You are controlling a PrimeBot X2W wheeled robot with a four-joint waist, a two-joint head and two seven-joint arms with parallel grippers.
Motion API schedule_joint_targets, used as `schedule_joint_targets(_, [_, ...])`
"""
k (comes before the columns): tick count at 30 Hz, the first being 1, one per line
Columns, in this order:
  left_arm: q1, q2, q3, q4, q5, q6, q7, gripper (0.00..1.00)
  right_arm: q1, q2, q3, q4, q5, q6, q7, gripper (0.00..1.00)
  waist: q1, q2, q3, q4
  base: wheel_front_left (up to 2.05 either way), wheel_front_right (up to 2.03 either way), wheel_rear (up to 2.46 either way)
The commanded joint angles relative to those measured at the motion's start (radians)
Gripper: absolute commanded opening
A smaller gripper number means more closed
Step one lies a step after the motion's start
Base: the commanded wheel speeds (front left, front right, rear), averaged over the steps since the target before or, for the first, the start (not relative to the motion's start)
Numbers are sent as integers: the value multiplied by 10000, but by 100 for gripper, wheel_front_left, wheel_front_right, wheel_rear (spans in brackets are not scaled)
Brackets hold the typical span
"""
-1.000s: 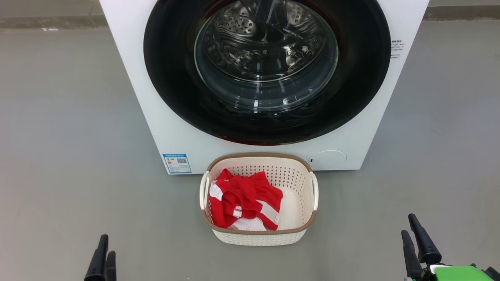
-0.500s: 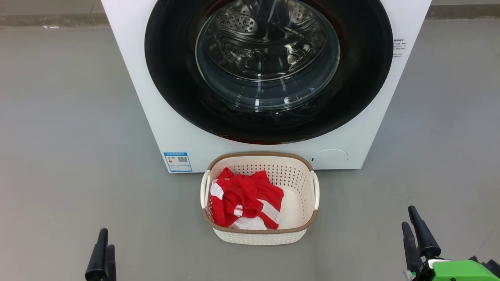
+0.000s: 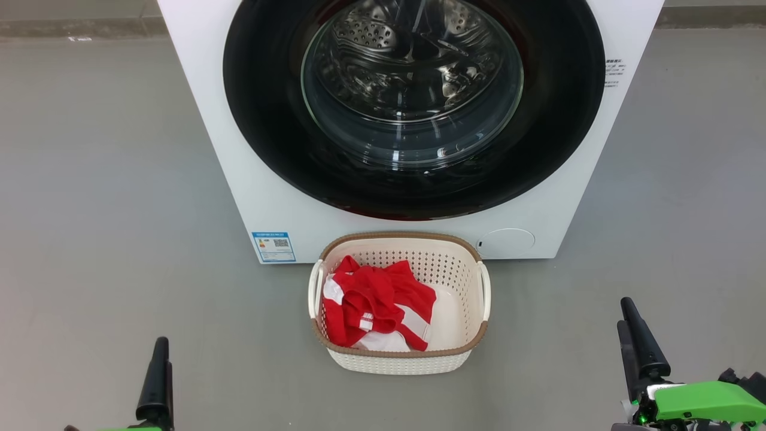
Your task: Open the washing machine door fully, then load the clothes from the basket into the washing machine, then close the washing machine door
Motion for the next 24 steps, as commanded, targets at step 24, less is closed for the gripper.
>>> schedule_joint_targets(24, [-426,525,-574,-870,4222,-63,-802,100,-648,-567,800,-755,-3206,8,-784,100,-1,0,-30,12,0,0,0])
